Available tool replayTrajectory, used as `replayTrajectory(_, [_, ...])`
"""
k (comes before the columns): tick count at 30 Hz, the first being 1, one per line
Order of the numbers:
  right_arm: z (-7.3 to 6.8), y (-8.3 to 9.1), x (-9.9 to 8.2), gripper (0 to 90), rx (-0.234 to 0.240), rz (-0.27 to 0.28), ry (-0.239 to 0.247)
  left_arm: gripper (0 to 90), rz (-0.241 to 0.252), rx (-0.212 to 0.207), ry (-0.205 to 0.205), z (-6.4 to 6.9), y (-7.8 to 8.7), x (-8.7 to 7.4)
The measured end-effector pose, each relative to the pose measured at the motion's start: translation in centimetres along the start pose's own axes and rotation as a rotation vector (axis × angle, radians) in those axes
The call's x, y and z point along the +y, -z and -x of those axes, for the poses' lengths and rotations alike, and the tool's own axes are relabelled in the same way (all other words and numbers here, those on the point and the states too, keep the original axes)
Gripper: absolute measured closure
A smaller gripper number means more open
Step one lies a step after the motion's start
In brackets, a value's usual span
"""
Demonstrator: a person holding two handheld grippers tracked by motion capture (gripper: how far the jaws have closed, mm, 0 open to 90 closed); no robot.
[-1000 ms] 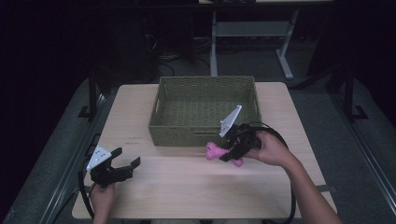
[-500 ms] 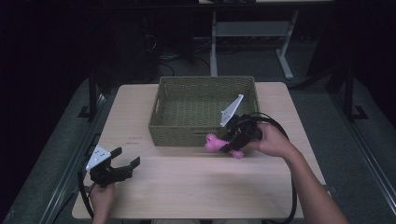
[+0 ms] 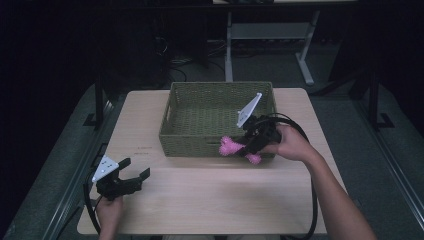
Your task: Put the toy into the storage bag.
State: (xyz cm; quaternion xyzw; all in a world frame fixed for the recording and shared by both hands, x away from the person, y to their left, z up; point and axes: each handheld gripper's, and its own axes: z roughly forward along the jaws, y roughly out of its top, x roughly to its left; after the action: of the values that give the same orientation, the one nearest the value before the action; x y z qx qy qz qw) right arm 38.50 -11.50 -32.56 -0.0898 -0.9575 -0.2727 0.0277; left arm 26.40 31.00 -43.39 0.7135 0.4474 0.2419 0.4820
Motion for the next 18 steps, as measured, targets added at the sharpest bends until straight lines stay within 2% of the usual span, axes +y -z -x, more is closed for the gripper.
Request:
replayTrajectory(7, [0.9,0.4,0.3,58.0,0.002,0.009,-0.007,12.8,0.001,-0.001,0.003,0.0,0.0,0.0])
replayTrajectory(18, [1.4,1.3,0.8,58.0,-0.016,0.002,-0.011,12.8,0.005,0.000,0.006,-0.1,0.0,0.0])
